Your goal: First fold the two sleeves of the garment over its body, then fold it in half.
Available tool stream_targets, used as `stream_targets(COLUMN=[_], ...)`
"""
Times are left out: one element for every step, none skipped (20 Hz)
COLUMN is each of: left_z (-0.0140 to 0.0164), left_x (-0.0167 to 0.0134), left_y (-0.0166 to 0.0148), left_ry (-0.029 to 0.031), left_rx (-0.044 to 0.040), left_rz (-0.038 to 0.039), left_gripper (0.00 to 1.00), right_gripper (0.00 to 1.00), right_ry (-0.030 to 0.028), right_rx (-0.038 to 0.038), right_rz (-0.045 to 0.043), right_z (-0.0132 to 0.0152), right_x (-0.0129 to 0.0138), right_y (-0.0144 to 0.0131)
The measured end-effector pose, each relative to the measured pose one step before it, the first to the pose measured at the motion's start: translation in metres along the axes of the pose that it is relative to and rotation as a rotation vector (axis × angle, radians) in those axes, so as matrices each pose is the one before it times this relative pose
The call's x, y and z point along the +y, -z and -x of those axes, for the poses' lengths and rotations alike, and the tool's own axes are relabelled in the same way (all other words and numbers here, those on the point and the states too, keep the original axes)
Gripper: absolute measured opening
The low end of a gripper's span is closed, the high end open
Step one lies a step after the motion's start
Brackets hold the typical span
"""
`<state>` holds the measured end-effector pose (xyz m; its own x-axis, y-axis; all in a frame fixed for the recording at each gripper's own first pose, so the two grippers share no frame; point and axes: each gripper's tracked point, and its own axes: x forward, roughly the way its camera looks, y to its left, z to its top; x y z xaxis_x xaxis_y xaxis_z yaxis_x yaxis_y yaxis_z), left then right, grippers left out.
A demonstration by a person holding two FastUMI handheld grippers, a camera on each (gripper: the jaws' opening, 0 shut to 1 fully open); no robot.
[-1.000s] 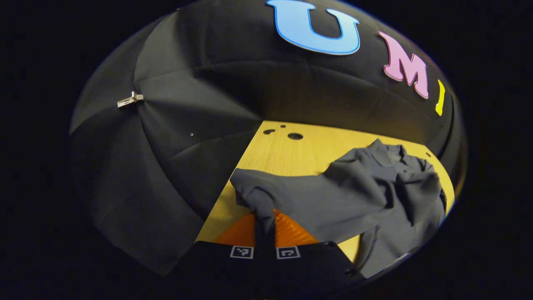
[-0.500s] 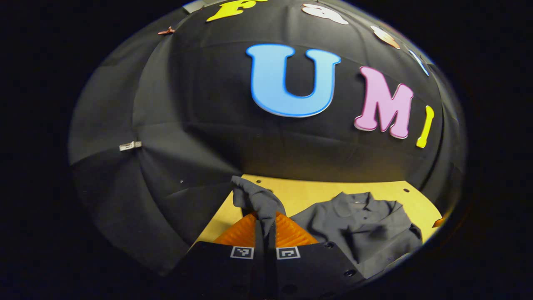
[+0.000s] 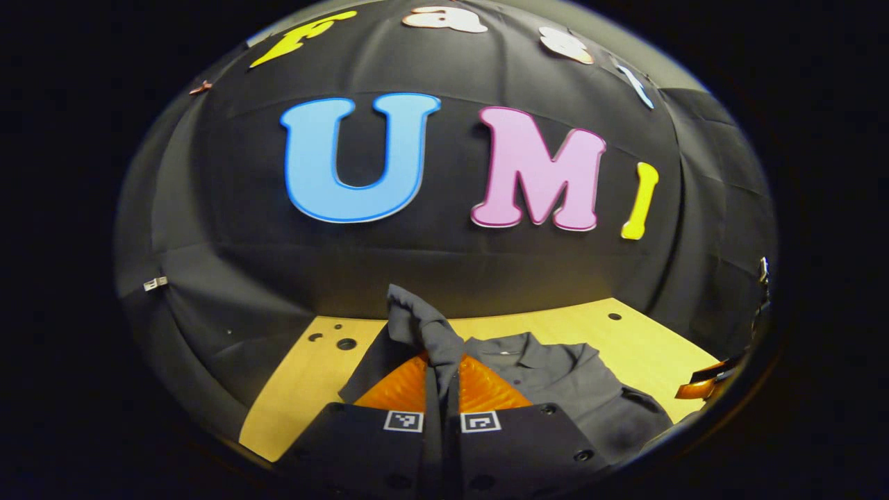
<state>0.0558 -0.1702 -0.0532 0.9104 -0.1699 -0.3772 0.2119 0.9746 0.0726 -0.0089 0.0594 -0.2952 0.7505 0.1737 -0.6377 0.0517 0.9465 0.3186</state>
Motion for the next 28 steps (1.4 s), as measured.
stream_targets(left_z=[-0.00359,-0.00682,-0.0048,-0.00548,-0.00512,-0.00541,-0.00474,-0.0065,-0.00667,-0.00541,-0.00525,-0.006,-0.00578,-0.00579,-0.00493,-0.00513,-0.00582,-0.00661,-0.006,-0.00741,-0.00541,-0.0033,-0.00352,-0.00563,-0.00458,-0.00453,-0.00398,-0.00381], left_x=[-0.01484,-0.01714,-0.01297,-0.01115,-0.01056,-0.01035,-0.00764,-0.00861,-0.00687,-0.00801,-0.00749,-0.00827,-0.00831,-0.00955,-0.00887,-0.00985,-0.00705,-0.00596,-0.006,-0.00578,-0.0049,-0.00677,-0.00404,-0.00413,-0.00429,-0.00555,-0.00367,-0.0019], left_y=[0.00301,0.00662,0.0033,0.00323,0.00379,0.00795,0.00634,0.00632,0.00511,0.00573,0.00415,0.00503,0.00488,0.00556,0.0052,0.00757,0.00572,0.00853,0.00754,0.0084,0.00681,0.00933,0.00537,0.00772,0.00642,0.00301,0.0033,0.00772], left_ry=[0.01655,0.02253,0.01282,0.01463,0.0104,0.00637,0.00501,0.00357,0.0027,0.00242,0.0037,0.00497,0.00665,0.00849,0.00742,0.00674,0.00236,0.00172,0.00393,0.00379,0.00355,0.00398,0.00198,0.00179,0.00268,0.00644,-0.00163,-0.00089], left_rx=[0.01699,0.01691,0.01119,0.00891,0.01315,0.01735,0.01829,0.0149,0.01319,0.01321,0.01143,0.01136,0.0094,0.00965,0.01042,0.01136,0.01131,0.01241,0.01544,0.01666,0.01825,0.01994,0.01375,0.01683,0.01503,0.00544,0.01196,0.01795], left_rz=[-0.01395,-0.01085,-0.00457,-0.00155,-0.00423,-0.00441,-0.00267,-0.00242,-0.00386,-0.00299,-0.00359,-0.00715,-0.01238,-0.01329,-0.01396,-0.01573,-0.018,-0.01523,-0.01007,-0.00589,-0.00456,-0.00559,-0.00424,-0.00539,-0.00503,-0.00262,-0.00326,-0.00081], left_gripper=[0.05,0.06,0.05,0.06,0.06,0.05,0.05,0.06,0.06,0.06,0.06,0.06,0.06,0.06,0.06,0.06,0.06,0.05,0.05,0.06,0.06,0.06,0.06,0.06,0.06,0.06,0.06,0.07], right_gripper=[0.98,0.99,0.98,0.98,0.98,0.98,0.98,0.98,0.98,0.98,0.98,0.98,0.98,0.98,0.98,0.98,0.98,0.98,0.98,0.98,0.98,0.98,0.98,0.98,0.99,0.98,0.98,0.98], right_ry=[-0.00462,-0.00339,-0.00252,-0.00333,-0.0031,-0.00359,-0.00148,-0.00137,0.00135,-0.00082,0.00047,0.00086,0.00096,0.00274,0.00312,0.00385,0.00304,0.00309,0.00194,0.00025,0.0004,-0.00079,-0.00054,0.0001,0.00029,-0.00256,0.0001,0.00127], right_rx=[0.00274,0.00229,0.00261,0.00415,0.00414,0.00109,0.00104,0.00233,0.00069,-0.00024,-0.00202,0.00145,0.00271,0.00322,0.00287,0.00174,0.00163,0.00146,0.00101,0.00217,0.00173,0.00325,0.001,0.003,0.00167,0.00067,0.00011,-0.0001], right_rz=[0.00173,0.00132,-0.00007,-0.00254,-0.00651,-0.00821,-0.00703,-0.00497,-0.00305,-0.00179,0.00098,0.00282,-0.00153,-0.00687,-0.00786,-0.00825,-0.00572,-0.00538,-0.00346,-0.00247,-0.0007,0.00014,0.00024,0.00051,-0.00101,-0.0028,-0.00311,-0.00145], right_z=[-0.00047,-0.00006,-0.00019,-0.00058,-0.00038,0.00035,-0.00042,0.00025,-0.00005,0.00024,0.00062,0.00646,-0.00081,-0.00633,-0.00049,-0.00009,0.00046,-0.0013,-0.00089,-0.00071,-0.00033,-0.00073,-0.00001,-0.00033,0.00059,-0.00028,-0.00018,-0.00001], right_x=[-0.00241,-0.00377,-0.0036,-0.00367,-0.00311,-0.00338,-0.00371,-0.00381,-0.00385,-0.00434,-0.00428,-0.00454,-0.00445,-0.00791,-0.00606,-0.00649,-0.00515,-0.00592,-0.00453,-0.0039,-0.0039,-0.00362,-0.00216,-0.00338,-0.00323,-0.00249,-0.00256,-0.00283], right_y=[0.00003,0.00046,0.00057,0.00099,0.00057,0.00031,0.00029,0.00065,-0.00002,0.0005,0.00029,-0.00598,0.00085,0.00883,0.00111,0.00018,0.00032,0.00066,0.00008,0.00174,0.00032,0.00203,0.00079,0.00129,0.00058,0.0001,-0.00035,0.00078])
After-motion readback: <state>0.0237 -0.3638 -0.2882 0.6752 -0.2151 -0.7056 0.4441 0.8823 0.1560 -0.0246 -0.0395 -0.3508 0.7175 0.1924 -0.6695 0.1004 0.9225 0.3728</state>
